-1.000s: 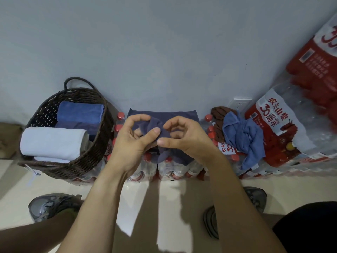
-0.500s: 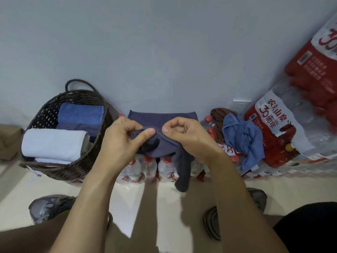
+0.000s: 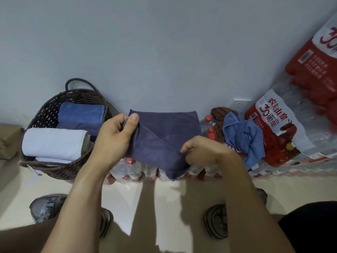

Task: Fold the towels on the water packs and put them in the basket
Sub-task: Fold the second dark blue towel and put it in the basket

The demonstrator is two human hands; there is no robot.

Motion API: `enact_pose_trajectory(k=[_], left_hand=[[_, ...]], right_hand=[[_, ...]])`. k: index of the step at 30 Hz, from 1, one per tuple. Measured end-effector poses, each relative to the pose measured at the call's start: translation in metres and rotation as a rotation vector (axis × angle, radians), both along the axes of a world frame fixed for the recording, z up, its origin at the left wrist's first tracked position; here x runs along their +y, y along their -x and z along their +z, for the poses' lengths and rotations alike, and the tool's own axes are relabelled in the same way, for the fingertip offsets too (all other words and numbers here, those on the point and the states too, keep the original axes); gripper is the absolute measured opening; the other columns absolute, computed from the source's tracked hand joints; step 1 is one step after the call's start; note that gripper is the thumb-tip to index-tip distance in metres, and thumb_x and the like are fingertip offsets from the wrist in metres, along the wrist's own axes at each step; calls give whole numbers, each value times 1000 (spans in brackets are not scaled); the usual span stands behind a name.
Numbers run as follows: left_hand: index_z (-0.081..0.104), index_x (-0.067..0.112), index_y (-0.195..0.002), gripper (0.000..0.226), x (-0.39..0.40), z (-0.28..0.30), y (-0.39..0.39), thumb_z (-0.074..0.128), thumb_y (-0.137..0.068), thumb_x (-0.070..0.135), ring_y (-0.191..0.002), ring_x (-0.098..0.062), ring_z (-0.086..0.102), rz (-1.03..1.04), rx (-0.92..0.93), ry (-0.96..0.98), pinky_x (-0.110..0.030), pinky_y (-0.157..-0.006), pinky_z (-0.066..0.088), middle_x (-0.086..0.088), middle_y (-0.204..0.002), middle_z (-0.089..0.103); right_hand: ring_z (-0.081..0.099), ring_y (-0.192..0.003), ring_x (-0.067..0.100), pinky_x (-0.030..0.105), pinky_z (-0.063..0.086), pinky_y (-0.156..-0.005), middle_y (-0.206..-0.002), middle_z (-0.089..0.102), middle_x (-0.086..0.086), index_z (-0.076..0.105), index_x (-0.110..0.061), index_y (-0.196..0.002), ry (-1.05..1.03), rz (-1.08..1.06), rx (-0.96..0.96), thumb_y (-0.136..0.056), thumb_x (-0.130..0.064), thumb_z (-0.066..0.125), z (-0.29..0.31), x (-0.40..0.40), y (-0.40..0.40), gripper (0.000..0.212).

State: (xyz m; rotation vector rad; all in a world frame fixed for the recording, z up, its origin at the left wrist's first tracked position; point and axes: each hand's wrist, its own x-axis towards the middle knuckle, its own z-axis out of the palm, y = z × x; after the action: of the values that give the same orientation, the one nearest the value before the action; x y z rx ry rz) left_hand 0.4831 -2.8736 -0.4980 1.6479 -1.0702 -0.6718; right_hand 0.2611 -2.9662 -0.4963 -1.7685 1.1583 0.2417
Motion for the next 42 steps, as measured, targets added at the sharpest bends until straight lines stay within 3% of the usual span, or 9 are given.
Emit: enact_pose_trajectory(k=[8, 11, 14, 18, 21, 26, 31, 35, 42], left_hand=[[51, 10, -66, 44, 10, -10, -24, 57, -94, 44, -49, -4, 40, -77, -224, -196, -27, -53, 31, 11, -51, 45], [54, 10, -65, 43, 10, -16, -27, 57, -94, 42, -49, -3, 42, -88, -235, -232, -24, -53, 33, 9, -54, 50], [56, 5, -69, 45, 10, -24, -31, 57, -94, 42, -54, -8, 45, -124, -252, -320, -23, -53, 36, -1, -61, 56], [58, 7, -68, 42, 7, -35, -31, 59, -93, 40, -52, -4, 47, -105, -233, -323, -19, -52, 37, 0, -62, 60], [61, 14, -70, 34, 4, -42, -31, 59, -94, 36, -62, -10, 56, -31, -272, -285, -25, -56, 38, 1, -67, 65], [64, 13, -87, 18, -7, -50, -41, 56, -97, 25, -72, 0, 56, 101, -269, -229, -14, -59, 39, 5, -78, 66], [66, 9, -92, 23, -40, -56, -46, 62, -94, 32, -75, -9, 60, 210, -196, -216, -24, -63, 41, 1, -83, 67], [63, 12, -84, 27, -61, -67, -63, 68, -89, 38, -70, -10, 57, 188, -315, -293, -27, -59, 38, 3, -77, 64], [59, 14, -90, 12, -118, -95, -81, 58, -96, 24, -91, -22, 59, 64, -364, -381, -32, -80, 41, -4, -94, 65]], right_hand=[[61, -104, 17, 33, 50, -92, -109, 69, 2, 73, -24, -95, -18, -199, -49, -92, -5, 58, -5, -23, 38, 24], [57, -108, 13, 23, 46, -85, -121, 63, 1, 70, -26, -107, -19, -244, -61, -94, -16, 63, -6, -27, 49, 17], [63, -103, 12, 18, 46, -77, -105, 72, -6, 73, -22, -96, -45, -273, -107, -87, -28, 71, 0, -28, 56, 11], [62, -63, 9, 22, 46, -62, -64, 66, -4, 73, -17, -68, -123, -91, -189, -66, -65, 68, 11, -27, 69, 48], [61, -58, 6, 16, 49, -58, -62, 65, -6, 71, -19, -74, -137, -62, -326, -67, -51, 72, 10, -26, 78, 33], [66, -112, 23, 35, 55, -92, -121, 69, 11, 56, -9, -131, -265, -226, -547, -92, -18, 59, -9, -36, 74, 40], [70, -80, 23, 29, 55, -68, -87, 72, 10, 61, 0, -107, 36, -527, -715, -90, -30, 60, -28, -48, 46, 34], [50, -73, 21, 30, 45, -65, -78, 50, 30, 55, 10, -94, 323, -778, -790, -101, -23, 52, -54, -68, 22, 34], [47, -70, 19, 33, 40, -67, -72, 51, 10, 57, -7, -84, 450, -720, -482, -99, -15, 53, -104, -123, 3, 18]])
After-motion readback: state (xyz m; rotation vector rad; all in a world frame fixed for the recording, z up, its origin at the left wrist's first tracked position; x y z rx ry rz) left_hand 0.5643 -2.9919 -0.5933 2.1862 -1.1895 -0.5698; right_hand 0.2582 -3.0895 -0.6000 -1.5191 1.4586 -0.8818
